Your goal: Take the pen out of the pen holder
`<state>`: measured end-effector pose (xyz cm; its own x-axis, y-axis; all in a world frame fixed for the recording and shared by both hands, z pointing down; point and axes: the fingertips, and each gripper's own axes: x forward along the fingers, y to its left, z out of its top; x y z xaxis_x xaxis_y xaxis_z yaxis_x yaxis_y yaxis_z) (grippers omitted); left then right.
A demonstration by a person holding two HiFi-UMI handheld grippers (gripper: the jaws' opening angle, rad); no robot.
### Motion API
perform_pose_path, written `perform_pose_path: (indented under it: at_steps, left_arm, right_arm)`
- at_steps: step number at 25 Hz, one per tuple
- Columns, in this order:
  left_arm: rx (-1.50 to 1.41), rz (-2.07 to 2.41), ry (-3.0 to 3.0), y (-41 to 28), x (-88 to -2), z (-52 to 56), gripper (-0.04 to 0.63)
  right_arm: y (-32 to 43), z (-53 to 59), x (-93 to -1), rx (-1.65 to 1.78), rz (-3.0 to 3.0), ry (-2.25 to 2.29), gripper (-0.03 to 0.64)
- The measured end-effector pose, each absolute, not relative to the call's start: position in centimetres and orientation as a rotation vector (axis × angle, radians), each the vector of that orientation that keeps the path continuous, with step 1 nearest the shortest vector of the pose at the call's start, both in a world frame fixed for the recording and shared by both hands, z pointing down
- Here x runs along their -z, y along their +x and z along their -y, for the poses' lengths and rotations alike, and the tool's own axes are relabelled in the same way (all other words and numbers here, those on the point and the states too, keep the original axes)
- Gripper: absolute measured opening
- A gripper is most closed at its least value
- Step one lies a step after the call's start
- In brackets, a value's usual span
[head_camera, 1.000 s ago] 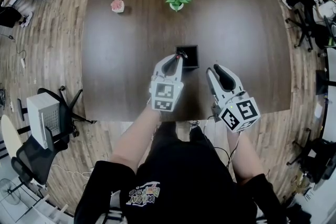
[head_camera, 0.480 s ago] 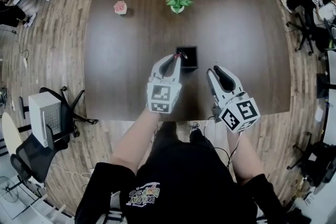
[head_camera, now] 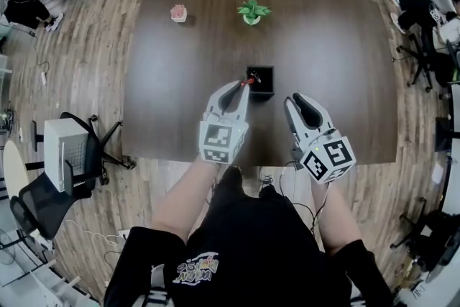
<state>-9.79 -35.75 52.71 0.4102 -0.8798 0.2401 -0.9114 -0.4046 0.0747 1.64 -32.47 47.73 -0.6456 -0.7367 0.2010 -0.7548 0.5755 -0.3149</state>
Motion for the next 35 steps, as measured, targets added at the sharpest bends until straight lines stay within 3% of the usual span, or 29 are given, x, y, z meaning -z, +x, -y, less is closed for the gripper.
perform_pose_path:
  at_steps: [17, 23, 35]
  left_arm:
    - [-0.109, 1.814, 2.415, -9.7, -45.4, 27.5, 0.029]
    - [-0.069, 1.939, 2.360, -9.8, -42.7, 22.7, 0.029]
    - [-0.058, 2.067, 2.284, -14.4, -40.9, 13.7, 0.029]
  right_arm:
    - [1.7, 27.7, -43.4, -0.450, 2.902, 1.092, 0.064]
    - [1.9, 24.8, -42.2, -0.420, 2.959, 0.976, 0.005]
    - [-4.1, 18.7, -42.3, -0.401, 2.987, 0.792, 0.006]
